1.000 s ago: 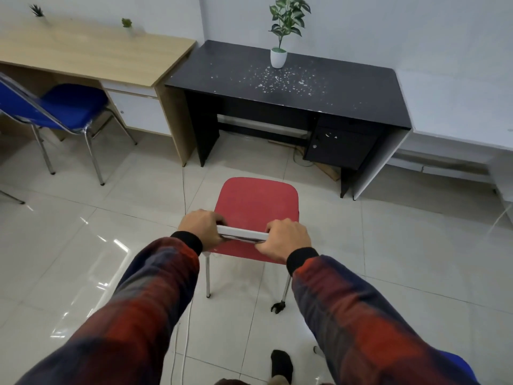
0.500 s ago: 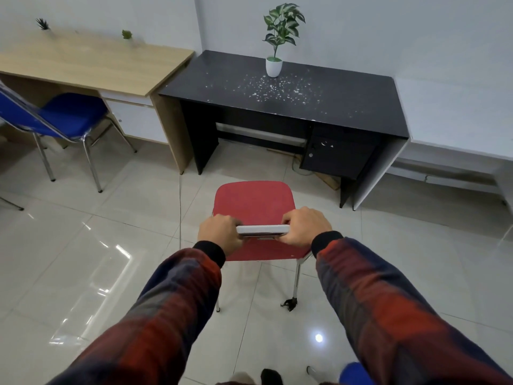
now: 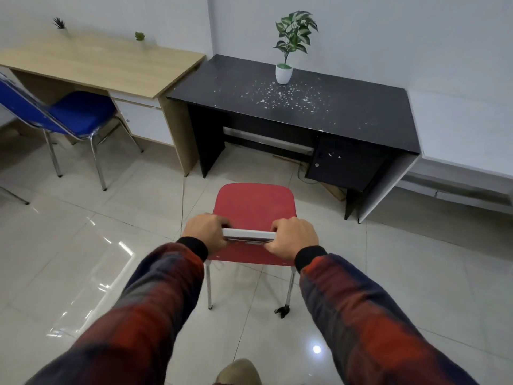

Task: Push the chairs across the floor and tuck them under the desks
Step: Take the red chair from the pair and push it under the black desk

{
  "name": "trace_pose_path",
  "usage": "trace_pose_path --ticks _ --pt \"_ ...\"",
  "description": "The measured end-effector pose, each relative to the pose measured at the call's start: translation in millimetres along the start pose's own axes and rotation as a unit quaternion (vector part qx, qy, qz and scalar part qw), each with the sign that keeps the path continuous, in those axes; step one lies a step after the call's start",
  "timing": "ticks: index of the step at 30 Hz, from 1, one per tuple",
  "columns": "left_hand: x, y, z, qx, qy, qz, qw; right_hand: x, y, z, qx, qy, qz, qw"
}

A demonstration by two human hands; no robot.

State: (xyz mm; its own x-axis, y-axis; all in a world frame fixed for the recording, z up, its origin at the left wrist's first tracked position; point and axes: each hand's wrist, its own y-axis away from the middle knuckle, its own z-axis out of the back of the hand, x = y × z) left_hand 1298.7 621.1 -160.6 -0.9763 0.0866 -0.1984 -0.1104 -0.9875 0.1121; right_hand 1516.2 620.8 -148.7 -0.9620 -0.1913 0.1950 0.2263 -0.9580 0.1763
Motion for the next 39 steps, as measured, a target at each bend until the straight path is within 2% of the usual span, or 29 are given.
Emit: trace_pose_path --ticks 7,11,16,19,29,39 --pt "16 -19 16 0.001 0.003 0.019 1.000 12 -27 4 -0.005 0.007 0.015 1.000" --pt "-8 -30 16 -0.028 0.000 0.023 0.999 -10 -40 17 -0.002 0.001 0.015 1.000" --pt "-34 -22 -12 -0.026 -0.010 0.002 1.000 -44 -32 10 0.018 0.015 0.007 1.000" --pt "-33 -19 -16 -0.028 -0.009 -0.014 0.999 -45 -27 2 0.003 0.016 -0.002 1.000" --pt "32 -43 4 -0.007 0.008 -0.002 1.000 21 -50 -9 0.008 -0.005 -0.038 0.999" --pt "94 -64 25 0.006 -0.001 0.003 1.000 81 -69 -12 -0.002 -0.010 -0.026 1.000"
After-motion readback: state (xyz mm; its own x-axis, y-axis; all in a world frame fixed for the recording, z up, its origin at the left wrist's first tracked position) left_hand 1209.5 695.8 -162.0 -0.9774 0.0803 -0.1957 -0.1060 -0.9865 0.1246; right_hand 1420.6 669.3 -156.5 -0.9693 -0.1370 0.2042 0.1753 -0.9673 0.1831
